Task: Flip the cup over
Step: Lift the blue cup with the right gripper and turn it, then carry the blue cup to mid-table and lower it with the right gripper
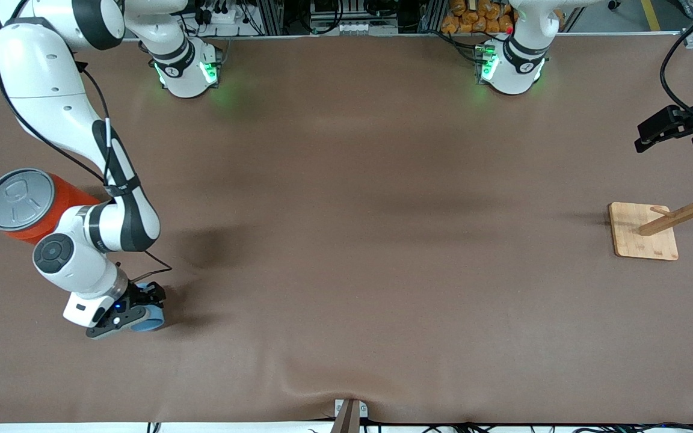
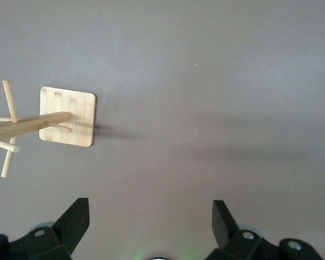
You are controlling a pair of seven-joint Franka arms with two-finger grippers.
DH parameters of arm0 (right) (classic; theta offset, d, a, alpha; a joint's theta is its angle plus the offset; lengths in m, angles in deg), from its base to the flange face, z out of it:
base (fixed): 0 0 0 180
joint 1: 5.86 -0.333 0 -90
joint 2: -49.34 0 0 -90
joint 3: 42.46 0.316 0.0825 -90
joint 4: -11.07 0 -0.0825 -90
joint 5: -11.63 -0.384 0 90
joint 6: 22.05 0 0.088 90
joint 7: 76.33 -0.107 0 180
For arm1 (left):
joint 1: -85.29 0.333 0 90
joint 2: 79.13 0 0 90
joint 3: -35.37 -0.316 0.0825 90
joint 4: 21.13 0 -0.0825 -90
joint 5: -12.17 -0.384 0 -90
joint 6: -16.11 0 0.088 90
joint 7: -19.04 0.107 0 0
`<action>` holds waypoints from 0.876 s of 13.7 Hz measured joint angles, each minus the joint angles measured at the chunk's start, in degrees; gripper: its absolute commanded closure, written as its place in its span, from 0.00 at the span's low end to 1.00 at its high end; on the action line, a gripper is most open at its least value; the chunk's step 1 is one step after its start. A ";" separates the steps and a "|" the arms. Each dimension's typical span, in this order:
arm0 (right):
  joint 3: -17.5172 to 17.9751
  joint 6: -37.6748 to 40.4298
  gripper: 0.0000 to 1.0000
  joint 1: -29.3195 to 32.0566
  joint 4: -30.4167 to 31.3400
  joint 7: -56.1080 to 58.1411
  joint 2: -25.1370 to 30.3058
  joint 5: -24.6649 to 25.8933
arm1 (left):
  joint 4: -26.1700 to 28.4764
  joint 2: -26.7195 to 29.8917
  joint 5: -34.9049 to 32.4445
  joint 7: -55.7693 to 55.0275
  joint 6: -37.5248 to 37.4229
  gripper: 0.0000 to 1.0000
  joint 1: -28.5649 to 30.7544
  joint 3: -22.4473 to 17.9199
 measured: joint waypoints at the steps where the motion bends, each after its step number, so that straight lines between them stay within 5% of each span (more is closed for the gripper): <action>1: 1.72 0.19 0.42 -0.14 -0.68 3.13 0.09 0.00 | 0.00 0.00 0.01 0.00 0.00 0.00 0.00 0.00; 12: 19.01 11.72 0.42 -0.68 -4.28 20.27 2.27 -0.02 | 0.00 -0.01 0.02 0.00 0.00 0.00 0.01 -0.04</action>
